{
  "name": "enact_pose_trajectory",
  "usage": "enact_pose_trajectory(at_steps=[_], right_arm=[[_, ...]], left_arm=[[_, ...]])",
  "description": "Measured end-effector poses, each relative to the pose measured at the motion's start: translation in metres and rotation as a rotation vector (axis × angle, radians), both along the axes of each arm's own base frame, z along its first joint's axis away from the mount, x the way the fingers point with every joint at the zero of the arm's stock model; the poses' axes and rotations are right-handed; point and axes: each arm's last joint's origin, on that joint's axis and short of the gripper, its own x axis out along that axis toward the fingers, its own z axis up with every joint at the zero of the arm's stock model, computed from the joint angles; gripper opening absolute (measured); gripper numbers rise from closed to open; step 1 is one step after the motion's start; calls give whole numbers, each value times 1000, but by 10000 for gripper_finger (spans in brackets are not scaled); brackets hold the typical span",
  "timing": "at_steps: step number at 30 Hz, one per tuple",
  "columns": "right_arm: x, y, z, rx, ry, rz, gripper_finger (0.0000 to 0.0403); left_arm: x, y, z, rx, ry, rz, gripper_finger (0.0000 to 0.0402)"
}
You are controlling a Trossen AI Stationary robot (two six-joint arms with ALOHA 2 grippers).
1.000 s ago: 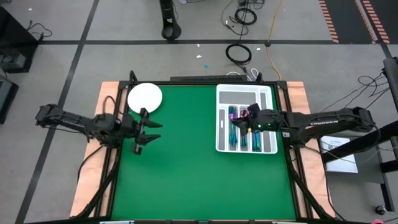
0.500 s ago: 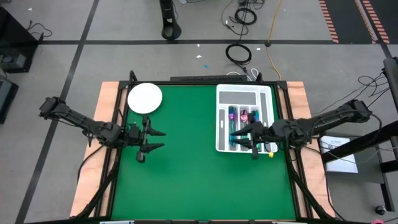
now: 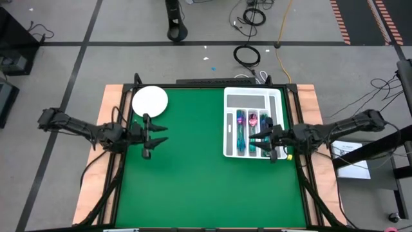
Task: Sort silverware
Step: Return to Home Position
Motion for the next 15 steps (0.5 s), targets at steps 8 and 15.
enact_pose_trajectory(at_steps=[8,15], right_arm=[[-23,-10,-32,90,-96,92,106],[-30,-15,-49,145,-72,82,106]], left_arm=[[-10,20,-15,7,-44,53,191],[-11,33,-15,-21,-57,21,191]])
